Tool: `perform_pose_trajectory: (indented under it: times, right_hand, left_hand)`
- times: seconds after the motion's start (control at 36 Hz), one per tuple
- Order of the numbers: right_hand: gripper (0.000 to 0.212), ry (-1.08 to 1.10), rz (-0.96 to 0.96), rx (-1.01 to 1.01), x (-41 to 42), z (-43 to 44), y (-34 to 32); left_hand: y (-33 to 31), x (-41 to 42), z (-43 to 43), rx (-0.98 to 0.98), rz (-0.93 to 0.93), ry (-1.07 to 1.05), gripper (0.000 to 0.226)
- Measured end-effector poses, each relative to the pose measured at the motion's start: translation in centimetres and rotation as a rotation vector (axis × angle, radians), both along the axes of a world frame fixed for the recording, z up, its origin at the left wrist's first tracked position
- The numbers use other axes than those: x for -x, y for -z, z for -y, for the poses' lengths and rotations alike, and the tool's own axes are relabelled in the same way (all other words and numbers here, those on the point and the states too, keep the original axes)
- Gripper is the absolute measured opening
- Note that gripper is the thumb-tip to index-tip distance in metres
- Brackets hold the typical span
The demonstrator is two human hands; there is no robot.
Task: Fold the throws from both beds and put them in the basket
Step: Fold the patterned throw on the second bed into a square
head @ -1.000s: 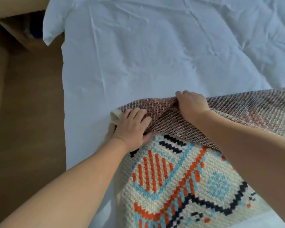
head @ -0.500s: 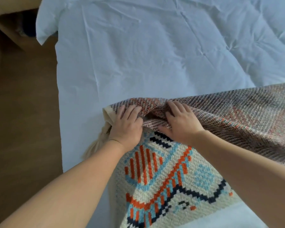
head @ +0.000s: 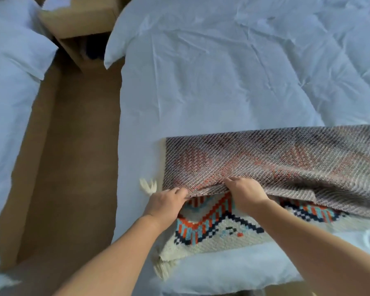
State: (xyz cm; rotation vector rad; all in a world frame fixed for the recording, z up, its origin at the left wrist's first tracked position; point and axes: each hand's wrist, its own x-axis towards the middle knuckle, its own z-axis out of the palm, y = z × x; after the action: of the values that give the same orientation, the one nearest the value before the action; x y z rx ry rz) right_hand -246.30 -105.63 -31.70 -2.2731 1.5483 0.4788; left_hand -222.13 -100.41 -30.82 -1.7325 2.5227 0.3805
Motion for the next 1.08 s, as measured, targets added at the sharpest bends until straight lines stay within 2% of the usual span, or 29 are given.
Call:
perform_pose_trajectory:
  times: [0.08, 0.17, 0.25, 0.39, 0.47, 0.58, 0.69, 0.86, 0.97, 1.08]
  right_hand:
    - [0.041, -0.027, 0.030, 0.011, 1.3, -1.7, 0.5]
    - [0.024, -0.038, 0.033, 0.020, 2.8, -3.3, 0.6]
    - [0.021, -0.065, 0.021, 0.004, 4.5, -5.0, 0.6]
    - [0.041, -0.140, -0.019, -0.023, 6.0, -8.5, 0.2]
    - [0.044, -0.166, -0.037, -0.015, 5.8, -10.3, 0.3]
    - [0.041, -0.188, -0.051, 0.015, 5.0, -12.4, 2.3]
    - [0.048, -0.203, -0.125, 0.046, 4.8, -13.1, 4.6]
    - [0.053, -0.078, -0.219, 0.118, 8.2, -13.0, 5.9]
    - [0.055, 0.018, -0.216, 0.154, 11.5, -12.1, 6.0]
    - [0.055, 0.084, -0.188, 0.194, 14.9, -11.0, 6.6]
  left_hand:
    - [-0.6, 0.3, -3.1, -0.127, -0.006, -0.072, 0.014]
    - [-0.7, 0.7, -6.0, -0.106, -0.036, -0.129, 0.027]
    - [-0.2, 1.3, -8.6, -0.103, -0.059, -0.168, 0.041]
    - [0.3, 1.6, -11.6, -0.054, -0.045, -0.163, 0.043]
    - [0.6, 1.4, -12.8, -0.041, -0.014, -0.143, 0.039]
    - [2.9, 0.7, -14.1, -0.114, -0.008, -0.177, 0.047]
    - [5.5, 0.5, -14.4, -0.216, 0.085, -0.210, 0.047]
    - [8.6, 3.0, -14.3, -0.137, 0.155, -0.197, 0.045]
    - [8.6, 6.9, -12.9, -0.064, 0.134, -0.070, 0.058]
    - [9.4, 12.9, -11.1, -0.091, 0.092, 0.023, 0.071]
